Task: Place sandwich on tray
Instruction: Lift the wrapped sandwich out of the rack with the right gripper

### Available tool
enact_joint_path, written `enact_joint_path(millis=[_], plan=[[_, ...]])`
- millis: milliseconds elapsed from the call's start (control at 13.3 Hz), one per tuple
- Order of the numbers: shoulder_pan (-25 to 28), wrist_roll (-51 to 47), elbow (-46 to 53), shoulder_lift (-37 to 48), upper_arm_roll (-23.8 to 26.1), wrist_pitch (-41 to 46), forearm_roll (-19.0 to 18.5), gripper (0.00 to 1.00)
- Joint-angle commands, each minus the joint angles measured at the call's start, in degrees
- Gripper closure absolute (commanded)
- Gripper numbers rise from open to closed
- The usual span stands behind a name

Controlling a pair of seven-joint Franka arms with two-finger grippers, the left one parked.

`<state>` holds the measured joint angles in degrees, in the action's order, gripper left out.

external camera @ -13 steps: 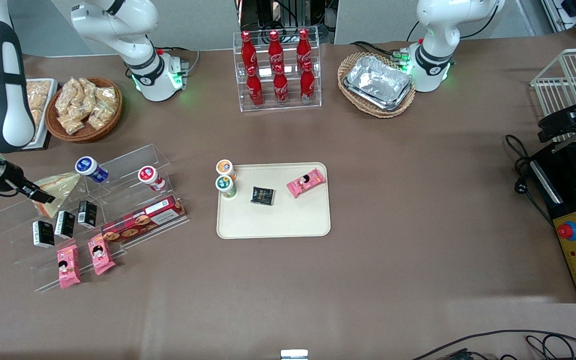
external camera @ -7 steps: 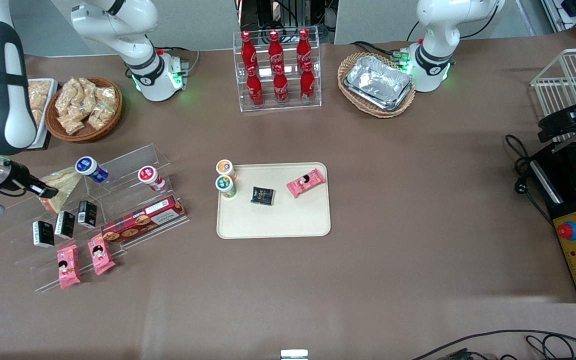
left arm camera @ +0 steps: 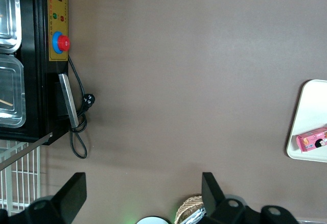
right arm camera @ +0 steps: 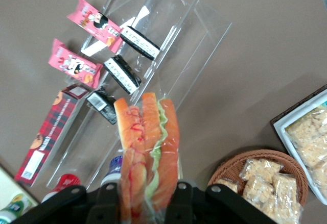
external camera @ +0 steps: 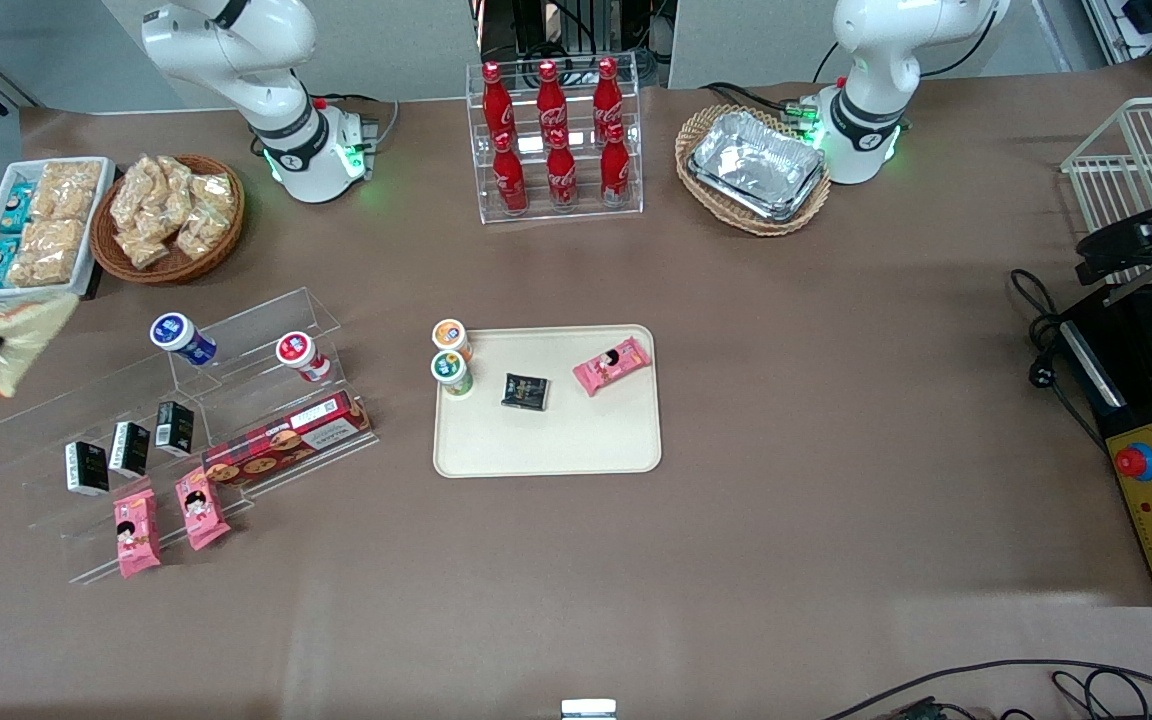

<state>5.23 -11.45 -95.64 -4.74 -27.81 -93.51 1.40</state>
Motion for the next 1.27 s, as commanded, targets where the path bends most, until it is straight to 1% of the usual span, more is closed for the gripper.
enact_joint_path(millis=[0, 150, 225, 450, 750, 900, 1125, 1200], plan=[[0.57, -1.89, 5.55, -0.36, 0.73, 7.8, 1.32, 1.0], [0.57, -8.73, 5.91, 1.66, 3.01, 8.86, 4.82, 1.0], [0.66, -11.72, 5.91, 2.19, 4.68, 10.26, 5.71, 1.0], [0.57, -25.33, 5.91, 3.59, 11.96, 11.59, 5.81, 1.0], [0.57, -42.65, 5.91, 3.51, 22.33, 10.71, 5.72, 1.0], [0.66, -48.64, 5.91, 2.99, 25.86, 10.19, 5.89, 1.0], [1.53, -58.3, 5.91, 1.32, 30.87, 6.16, 6.16, 1.0], [1.98, -61.29, 5.91, 0.18, 31.67, 4.4, 6.16, 1.0]])
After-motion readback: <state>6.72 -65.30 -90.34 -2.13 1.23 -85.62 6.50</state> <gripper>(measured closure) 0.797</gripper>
